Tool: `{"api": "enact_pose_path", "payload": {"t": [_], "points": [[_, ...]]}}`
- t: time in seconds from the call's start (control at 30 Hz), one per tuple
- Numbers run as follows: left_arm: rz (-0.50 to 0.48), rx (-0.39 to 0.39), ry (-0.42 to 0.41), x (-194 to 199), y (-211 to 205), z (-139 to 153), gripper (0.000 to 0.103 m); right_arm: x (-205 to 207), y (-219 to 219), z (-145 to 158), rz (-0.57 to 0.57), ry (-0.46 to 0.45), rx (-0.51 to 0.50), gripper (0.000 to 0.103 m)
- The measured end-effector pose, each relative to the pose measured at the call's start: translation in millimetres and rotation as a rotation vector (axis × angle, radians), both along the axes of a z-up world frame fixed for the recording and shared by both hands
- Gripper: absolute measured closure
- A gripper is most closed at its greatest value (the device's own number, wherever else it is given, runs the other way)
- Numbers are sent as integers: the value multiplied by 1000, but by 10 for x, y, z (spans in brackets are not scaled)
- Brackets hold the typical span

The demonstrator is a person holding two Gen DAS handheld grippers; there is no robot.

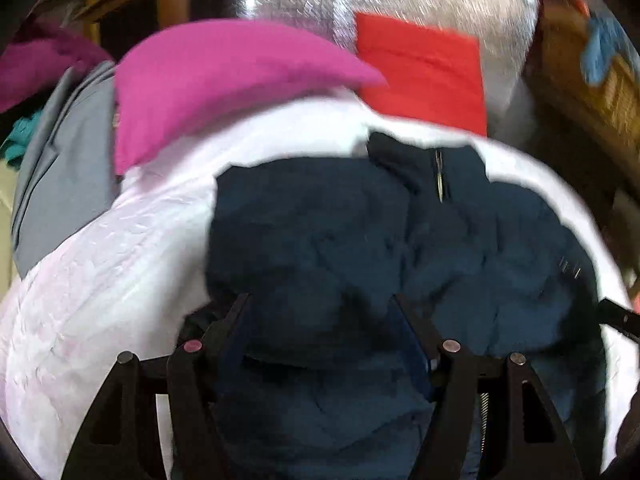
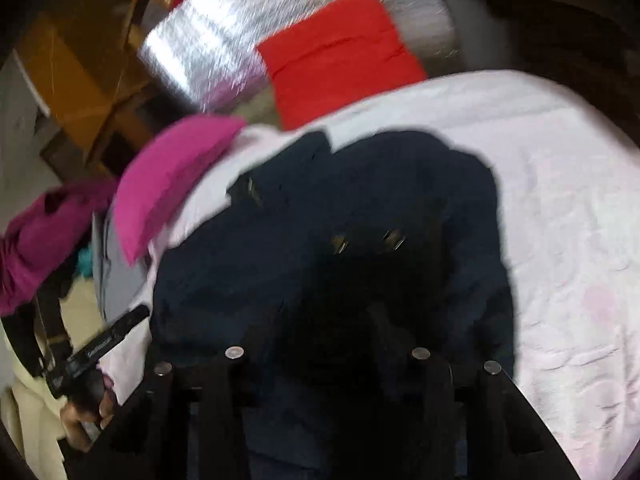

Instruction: Fold large clothes

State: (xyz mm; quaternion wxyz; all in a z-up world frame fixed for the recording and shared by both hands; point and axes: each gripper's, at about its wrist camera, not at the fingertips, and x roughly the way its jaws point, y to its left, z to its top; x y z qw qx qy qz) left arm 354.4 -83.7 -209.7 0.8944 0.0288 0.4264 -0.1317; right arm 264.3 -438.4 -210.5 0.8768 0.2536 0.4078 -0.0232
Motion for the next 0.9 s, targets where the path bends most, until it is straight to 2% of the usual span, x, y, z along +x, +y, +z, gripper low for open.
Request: {"api": "enact_pose_path", "payload": {"t": [0.1, 0.2, 0.37, 0.43, 0.5, 0.67, 0.83, 0.9], "points": [[5, 27, 137, 120, -21, -343, 30, 123, 61, -276, 21, 116, -4, 61], [23, -4, 157, 107, 76, -336, 28, 162, 25, -380, 18, 142, 24, 61], [31, -31, 145, 7, 228, -138, 28, 42, -78, -199, 14, 102, 53, 58], [38, -28, 130, -135, 257, -52, 28, -11, -173, -108, -9, 85, 62, 45], [45, -14, 109, -232, 342, 28, 28, -110, -257, -22, -38, 62, 59, 41], [82, -4, 89, -561, 674, 157, 28, -447, -493, 9, -97, 64, 67, 41], [126, -91, 124, -984, 1270, 132, 28, -850, -658, -80, -135, 67, 138, 41], [161, -101, 120, -1190, 1482, 98, 28, -1107, -694, -115, -143, 49, 173, 38]]}}
